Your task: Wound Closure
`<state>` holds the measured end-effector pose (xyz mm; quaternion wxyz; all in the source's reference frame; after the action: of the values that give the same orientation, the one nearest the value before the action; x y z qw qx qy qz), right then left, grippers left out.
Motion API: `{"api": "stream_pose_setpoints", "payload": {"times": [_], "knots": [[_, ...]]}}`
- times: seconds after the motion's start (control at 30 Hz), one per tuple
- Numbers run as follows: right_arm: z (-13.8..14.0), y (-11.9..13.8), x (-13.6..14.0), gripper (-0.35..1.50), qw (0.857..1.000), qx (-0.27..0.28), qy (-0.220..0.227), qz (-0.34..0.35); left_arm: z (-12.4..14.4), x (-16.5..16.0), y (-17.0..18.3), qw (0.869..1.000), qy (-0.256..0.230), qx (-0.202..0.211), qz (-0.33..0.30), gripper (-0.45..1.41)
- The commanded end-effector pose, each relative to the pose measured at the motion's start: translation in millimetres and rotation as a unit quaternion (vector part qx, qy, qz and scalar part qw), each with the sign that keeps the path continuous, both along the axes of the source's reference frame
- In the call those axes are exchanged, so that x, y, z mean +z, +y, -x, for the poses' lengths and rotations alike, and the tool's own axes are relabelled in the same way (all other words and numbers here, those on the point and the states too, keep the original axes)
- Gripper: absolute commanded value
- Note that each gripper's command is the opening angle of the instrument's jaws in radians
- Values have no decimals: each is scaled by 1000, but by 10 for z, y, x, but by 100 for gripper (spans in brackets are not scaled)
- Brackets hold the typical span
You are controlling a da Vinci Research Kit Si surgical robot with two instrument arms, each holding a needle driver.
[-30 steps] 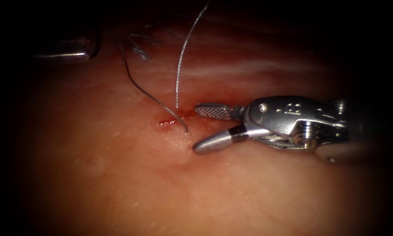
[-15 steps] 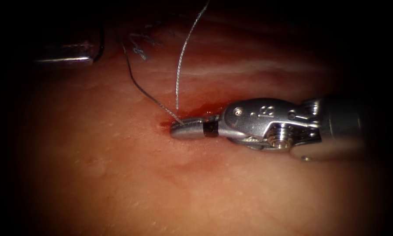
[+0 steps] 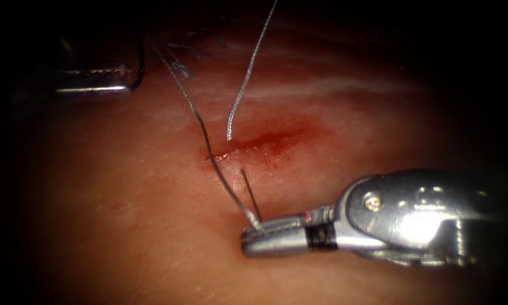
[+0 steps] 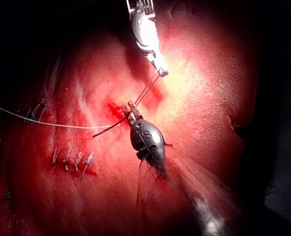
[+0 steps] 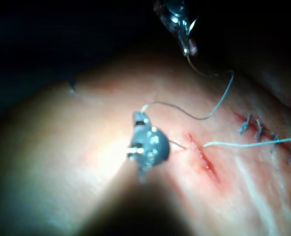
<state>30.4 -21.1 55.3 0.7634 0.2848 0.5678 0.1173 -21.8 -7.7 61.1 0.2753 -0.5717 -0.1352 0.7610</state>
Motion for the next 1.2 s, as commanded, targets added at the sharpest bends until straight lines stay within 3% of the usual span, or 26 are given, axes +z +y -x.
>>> {"api": "stream_pose_setpoints", "payload": {"times": [0.03,0.07,0.1,0.3,0.4,0.6,0.87,0.93,0.97,1.0,1.1,1.2], "knots": [[-15,-2,8,89,999,22,3,25,3,5,-4,1000,0,1,2,-45],[-11,2,17,120,999,38,-8,34,-1,4,-3,1000,-2,4,1,-45],[-6,4,22,123,998,42,-11,38,-4,3,-2,1000,-2,4,1,-45],[31,14,60,125,996,62,-37,44,-32,2,8,1000,7,-14,3,-45],[36,15,79,121,996,65,-43,49,-32,3,8,1000,9,-17,3,-45],[5,15,136,108,993,76,-62,66,-8,11,-4,1000,5,-13,7,-45],[-22,35,163,94,990,94,-75,68,-2,22,-10,1000,2,-9,11,-45],[-27,35,166,74,990,96,-76,69,-2,24,-10,1000,2,-9,11,-45],[-28,34,167,47,990,96,-76,69,-2,25,-11,1000,2,-9,12,-45],[-28,31,167,-32,992,83,-69,66,-2,26,-11,1000,3,-9,12,-45],[-25,21,160,-35,996,33,-53,59,-2,26,-11,1000,3,-9,12,-45],[-15,10,144,-35,997,18,-52,59,-2,26,-11,1000,3,-9,12,-45]]}}
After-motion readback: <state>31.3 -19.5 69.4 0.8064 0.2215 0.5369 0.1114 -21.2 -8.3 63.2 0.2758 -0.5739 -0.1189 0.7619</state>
